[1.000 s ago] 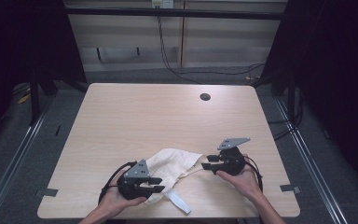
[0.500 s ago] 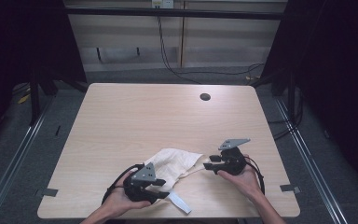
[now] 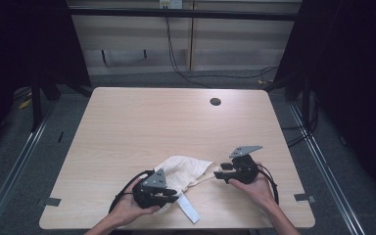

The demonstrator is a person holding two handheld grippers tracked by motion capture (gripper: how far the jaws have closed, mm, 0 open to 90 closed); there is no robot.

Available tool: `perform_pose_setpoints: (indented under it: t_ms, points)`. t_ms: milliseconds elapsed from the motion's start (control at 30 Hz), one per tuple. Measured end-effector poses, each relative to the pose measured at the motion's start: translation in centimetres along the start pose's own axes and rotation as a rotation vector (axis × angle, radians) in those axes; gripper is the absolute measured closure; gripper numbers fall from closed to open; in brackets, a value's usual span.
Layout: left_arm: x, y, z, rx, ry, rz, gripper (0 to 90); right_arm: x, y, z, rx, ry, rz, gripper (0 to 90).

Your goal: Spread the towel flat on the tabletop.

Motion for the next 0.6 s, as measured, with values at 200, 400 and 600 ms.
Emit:
perform_pose_setpoints:
  t_ms: [200, 400, 600]
  points:
    - [-2.4, -1.0, 1.2, -0.080, 0.032, -0.147, 81.3, 0.2, 0.0, 0.0, -0.001, -0.003, -0.006, 51.8]
    - [-3.7, -1.0, 1.9, -0.081, -0.036, -0.164, 85.0, 0.3, 0.1, 0.0, -0.010, -0.010, 0.001, 51.2]
    - [-4.7, -0.2, 3.2, -0.110, -0.085, -0.172, 85.2, 0.4, 0.3, -0.4, -0.017, -0.001, 0.013, 50.9]
Point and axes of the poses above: each handheld gripper's, and its own axes: x roughly forward along the jaws, y roughly out of its underside, z roughly to its left, the point moved 3 cm from there along x, roughly forward along the jaws
